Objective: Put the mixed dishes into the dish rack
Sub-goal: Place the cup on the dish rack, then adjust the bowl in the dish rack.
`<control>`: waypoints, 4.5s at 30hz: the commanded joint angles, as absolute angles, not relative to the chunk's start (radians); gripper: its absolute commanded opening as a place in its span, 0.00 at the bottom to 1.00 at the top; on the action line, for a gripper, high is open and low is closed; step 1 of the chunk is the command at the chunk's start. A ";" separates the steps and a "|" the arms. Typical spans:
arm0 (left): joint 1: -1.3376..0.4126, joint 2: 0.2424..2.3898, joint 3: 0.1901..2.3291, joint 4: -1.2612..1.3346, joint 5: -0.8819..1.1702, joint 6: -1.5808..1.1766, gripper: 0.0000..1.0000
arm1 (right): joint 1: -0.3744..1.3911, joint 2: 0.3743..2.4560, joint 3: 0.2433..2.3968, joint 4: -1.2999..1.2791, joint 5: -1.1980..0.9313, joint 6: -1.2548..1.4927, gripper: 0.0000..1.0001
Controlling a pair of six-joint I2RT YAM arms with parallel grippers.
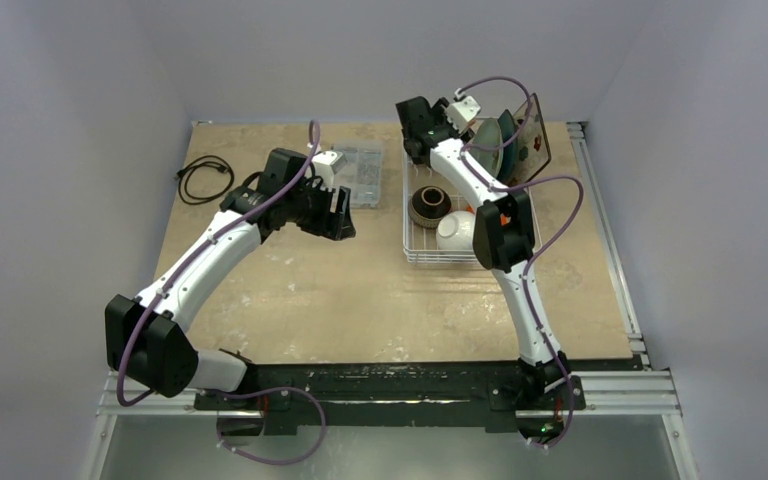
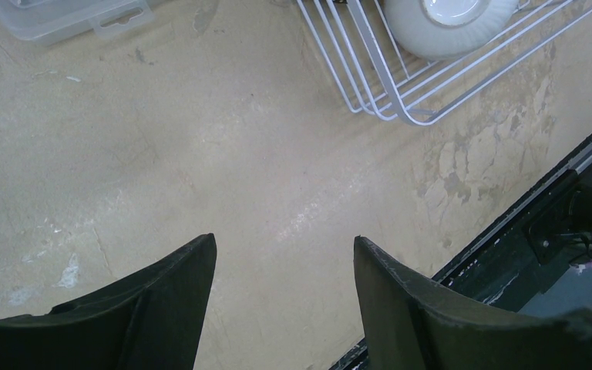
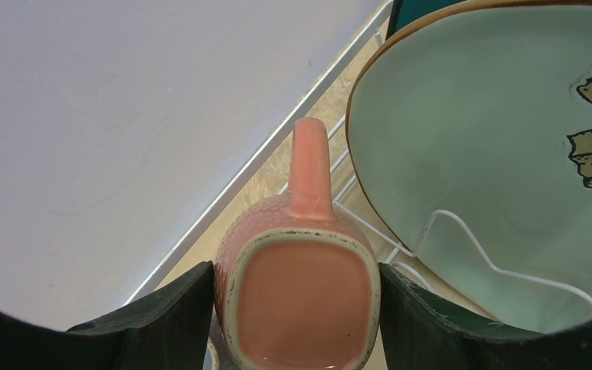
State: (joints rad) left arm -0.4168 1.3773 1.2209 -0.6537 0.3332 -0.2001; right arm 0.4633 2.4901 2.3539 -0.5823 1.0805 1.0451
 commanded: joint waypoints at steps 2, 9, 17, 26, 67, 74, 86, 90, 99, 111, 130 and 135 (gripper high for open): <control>-0.410 1.367 1.261 -0.633 0.348 -0.209 0.64 | 0.469 2.476 2.394 -0.617 1.100 1.075 0.36; -0.410 1.371 1.261 -0.632 0.353 -0.213 0.65 | 0.469 2.411 2.290 -0.442 1.107 0.872 0.65; -0.410 1.376 1.261 -0.633 0.352 -0.212 0.65 | 0.462 2.350 2.186 -0.275 0.935 0.631 0.97; -0.409 1.383 1.262 -0.631 0.365 -0.216 0.65 | 0.445 2.209 2.044 -0.144 0.626 0.263 0.99; -0.427 1.378 1.253 -0.622 0.402 -0.224 0.65 | 0.110 1.404 0.883 -0.075 -0.327 0.468 0.99; -0.427 1.385 1.256 -0.625 0.402 -0.224 0.64 | 0.121 1.420 0.859 -0.094 -0.335 0.440 0.99; -0.427 1.389 1.258 -0.627 0.408 -0.224 0.65 | 0.142 1.414 0.832 -0.138 -0.279 0.425 0.99; -0.427 1.390 1.258 -0.629 0.405 -0.222 0.65 | 0.140 1.403 0.824 -0.120 -0.256 0.446 0.78; -0.427 1.390 1.260 -0.633 0.400 -0.219 0.65 | 0.127 1.355 0.756 -0.025 -0.362 0.671 0.22; -0.428 1.389 1.261 -0.635 0.400 -0.219 0.65 | 0.088 1.233 0.659 0.096 -0.433 1.061 0.00; -0.427 1.388 1.269 -0.648 0.384 -0.212 0.65 | 0.053 1.397 0.794 -0.333 -0.368 1.259 0.00; -0.426 1.389 1.272 -0.654 0.372 -0.207 0.65 | 0.030 1.446 0.825 -0.375 -0.346 1.240 0.00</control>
State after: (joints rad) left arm -0.4221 1.3895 1.2266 -0.6621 0.3859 -0.2241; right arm 0.0441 1.4101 0.8230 -0.2020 -0.3614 1.2587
